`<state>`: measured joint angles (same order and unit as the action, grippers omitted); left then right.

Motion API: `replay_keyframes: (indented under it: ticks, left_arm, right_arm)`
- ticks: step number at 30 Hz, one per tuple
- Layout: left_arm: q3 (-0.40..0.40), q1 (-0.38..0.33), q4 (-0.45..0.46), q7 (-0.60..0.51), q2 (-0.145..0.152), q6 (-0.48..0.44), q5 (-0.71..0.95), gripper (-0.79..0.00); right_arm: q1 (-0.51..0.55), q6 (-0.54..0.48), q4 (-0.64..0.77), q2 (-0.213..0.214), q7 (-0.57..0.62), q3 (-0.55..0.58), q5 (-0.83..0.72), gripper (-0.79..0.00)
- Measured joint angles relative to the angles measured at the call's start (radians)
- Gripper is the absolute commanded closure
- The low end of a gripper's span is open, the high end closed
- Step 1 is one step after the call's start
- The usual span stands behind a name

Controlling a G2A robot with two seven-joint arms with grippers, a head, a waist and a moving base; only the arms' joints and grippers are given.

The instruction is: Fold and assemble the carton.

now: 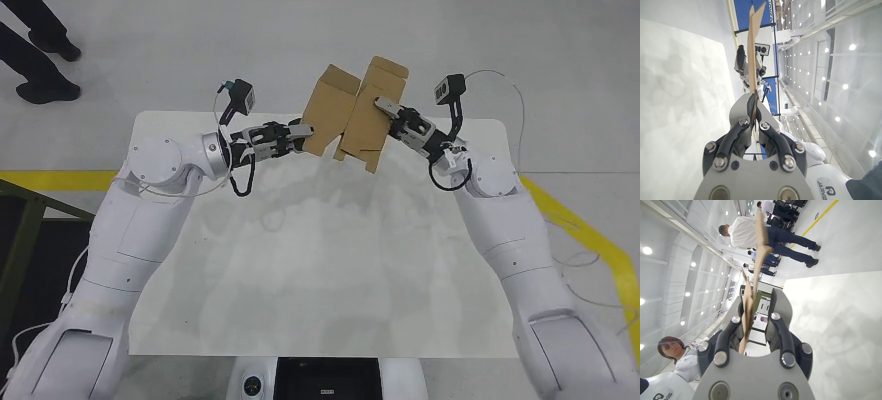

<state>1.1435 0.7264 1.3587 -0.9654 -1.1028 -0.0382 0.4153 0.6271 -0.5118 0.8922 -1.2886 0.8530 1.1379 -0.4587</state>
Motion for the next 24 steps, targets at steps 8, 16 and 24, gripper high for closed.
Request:
replay_keyframes:
  ticks: [8, 16, 24]
  left_arm:
    - [0.06, -0.06, -0.107, -0.145, 0.022, -0.037, -0.05, 0.0]
    - [0.101, -0.075, -0.158, -0.306, 0.04, -0.096, -0.029, 0.0]
    - [0.104, -0.099, -0.214, -0.538, 0.056, -0.145, -0.004, 0.0]
  right_arm:
    - [-0.007, -0.013, 0.019, 0.045, 0.26, 0.091, -0.012, -0.785]
    - [0.034, 0.11, 0.156, 0.094, 0.409, 0.175, 0.055, -0.785]
    - [0.191, 0.214, 0.375, 0.116, 0.377, 0.199, 0.066, -0.785]
